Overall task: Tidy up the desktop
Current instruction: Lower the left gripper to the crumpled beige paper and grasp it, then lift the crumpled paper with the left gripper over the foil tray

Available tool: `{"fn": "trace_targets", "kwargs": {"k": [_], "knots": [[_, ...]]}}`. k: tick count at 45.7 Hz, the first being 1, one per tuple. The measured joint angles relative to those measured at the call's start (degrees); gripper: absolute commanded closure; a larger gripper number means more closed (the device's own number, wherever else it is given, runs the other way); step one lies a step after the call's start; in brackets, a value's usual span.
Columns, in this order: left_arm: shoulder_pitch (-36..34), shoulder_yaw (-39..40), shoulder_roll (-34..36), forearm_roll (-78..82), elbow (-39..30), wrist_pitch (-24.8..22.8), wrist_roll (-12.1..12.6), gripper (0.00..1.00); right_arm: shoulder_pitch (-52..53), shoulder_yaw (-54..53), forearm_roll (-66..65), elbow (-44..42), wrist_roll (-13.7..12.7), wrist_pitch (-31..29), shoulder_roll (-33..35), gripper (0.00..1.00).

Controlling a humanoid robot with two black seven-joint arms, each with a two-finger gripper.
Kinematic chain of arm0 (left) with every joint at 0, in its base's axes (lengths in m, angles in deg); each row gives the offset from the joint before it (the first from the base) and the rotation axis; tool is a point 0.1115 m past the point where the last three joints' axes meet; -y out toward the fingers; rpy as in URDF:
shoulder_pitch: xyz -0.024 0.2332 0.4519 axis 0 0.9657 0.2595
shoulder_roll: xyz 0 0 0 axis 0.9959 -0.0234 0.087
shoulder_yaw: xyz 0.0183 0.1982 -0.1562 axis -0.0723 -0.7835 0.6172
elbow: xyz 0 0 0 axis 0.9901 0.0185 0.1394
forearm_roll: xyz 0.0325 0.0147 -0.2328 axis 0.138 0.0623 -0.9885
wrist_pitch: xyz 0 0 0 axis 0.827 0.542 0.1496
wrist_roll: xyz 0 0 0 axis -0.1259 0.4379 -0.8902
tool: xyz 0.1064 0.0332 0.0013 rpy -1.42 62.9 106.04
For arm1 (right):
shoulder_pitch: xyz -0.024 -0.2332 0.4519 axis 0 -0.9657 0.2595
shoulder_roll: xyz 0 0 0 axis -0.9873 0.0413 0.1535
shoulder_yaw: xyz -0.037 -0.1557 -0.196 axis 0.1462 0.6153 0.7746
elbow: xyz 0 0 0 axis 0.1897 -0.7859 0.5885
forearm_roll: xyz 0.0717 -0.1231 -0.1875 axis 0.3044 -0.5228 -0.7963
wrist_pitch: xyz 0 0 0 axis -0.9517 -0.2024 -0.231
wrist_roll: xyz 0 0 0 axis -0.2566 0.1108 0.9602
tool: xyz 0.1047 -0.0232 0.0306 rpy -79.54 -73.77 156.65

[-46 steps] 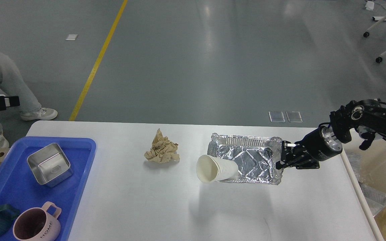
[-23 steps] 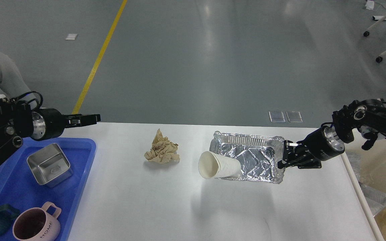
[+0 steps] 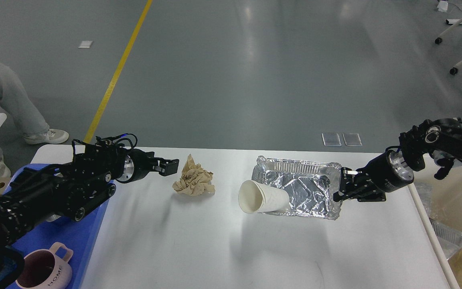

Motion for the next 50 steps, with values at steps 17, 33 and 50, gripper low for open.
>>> {"fn": "trace_targets", "kwargs": {"k": [17, 33, 50], "knots": [[0.7, -12.7, -12.6, -7.0, 13.4, 6.8, -1.0, 0.42, -0.2, -0.3, 0.1, 0.3, 0.0, 0.0, 0.3, 1.00], [1.5, -20.3, -12.3, -10.8, 13.7, 6.3, -4.1, 0.98, -0.2, -0.5, 0.1, 0.3, 0.0, 0.0, 0.7, 1.00], [-2.9, -20.5, -11.7, -14.0, 13.3, 1.5, -7.5, 1.00, -0.3, -0.5, 0.1, 0.3, 0.0, 0.0, 0.6, 1.00]]}}
